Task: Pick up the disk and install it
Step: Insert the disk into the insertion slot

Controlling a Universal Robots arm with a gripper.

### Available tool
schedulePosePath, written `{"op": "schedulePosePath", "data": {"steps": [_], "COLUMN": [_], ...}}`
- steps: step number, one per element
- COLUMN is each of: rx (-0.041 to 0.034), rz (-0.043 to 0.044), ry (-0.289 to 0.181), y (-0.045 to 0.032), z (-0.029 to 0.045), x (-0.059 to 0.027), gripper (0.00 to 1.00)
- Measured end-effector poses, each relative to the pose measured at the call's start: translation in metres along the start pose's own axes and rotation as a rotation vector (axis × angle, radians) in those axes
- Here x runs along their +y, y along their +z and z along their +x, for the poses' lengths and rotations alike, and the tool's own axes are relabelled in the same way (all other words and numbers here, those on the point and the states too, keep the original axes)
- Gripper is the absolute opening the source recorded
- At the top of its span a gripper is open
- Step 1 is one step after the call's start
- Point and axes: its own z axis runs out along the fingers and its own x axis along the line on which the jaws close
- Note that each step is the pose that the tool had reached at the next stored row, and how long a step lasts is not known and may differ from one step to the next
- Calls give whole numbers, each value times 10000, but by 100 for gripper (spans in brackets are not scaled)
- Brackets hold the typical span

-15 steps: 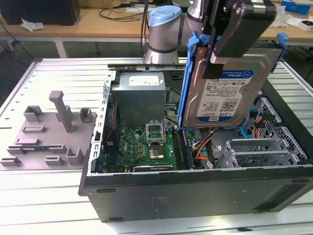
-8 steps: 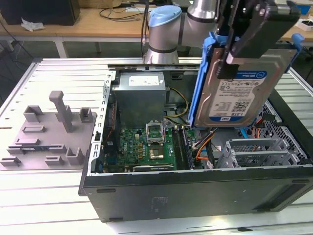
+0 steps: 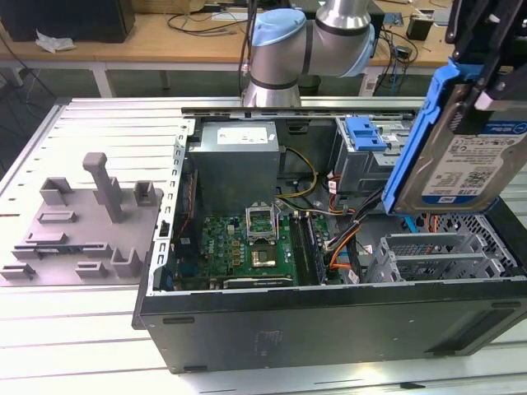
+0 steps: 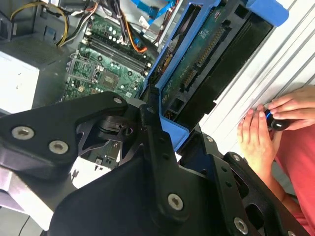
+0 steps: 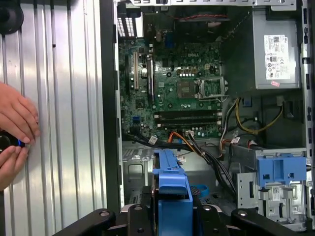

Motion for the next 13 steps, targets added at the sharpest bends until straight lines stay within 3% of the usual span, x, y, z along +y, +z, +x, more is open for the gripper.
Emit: {"op": "schedulePosePath", "data": {"steps": [4,13], "rx": [-1,3], "rz": [0,-3], "ry": [0,-123], "y": [2,6], "z": [-4,-5], "x": [-57,-64], "gripper": [37,37]}}
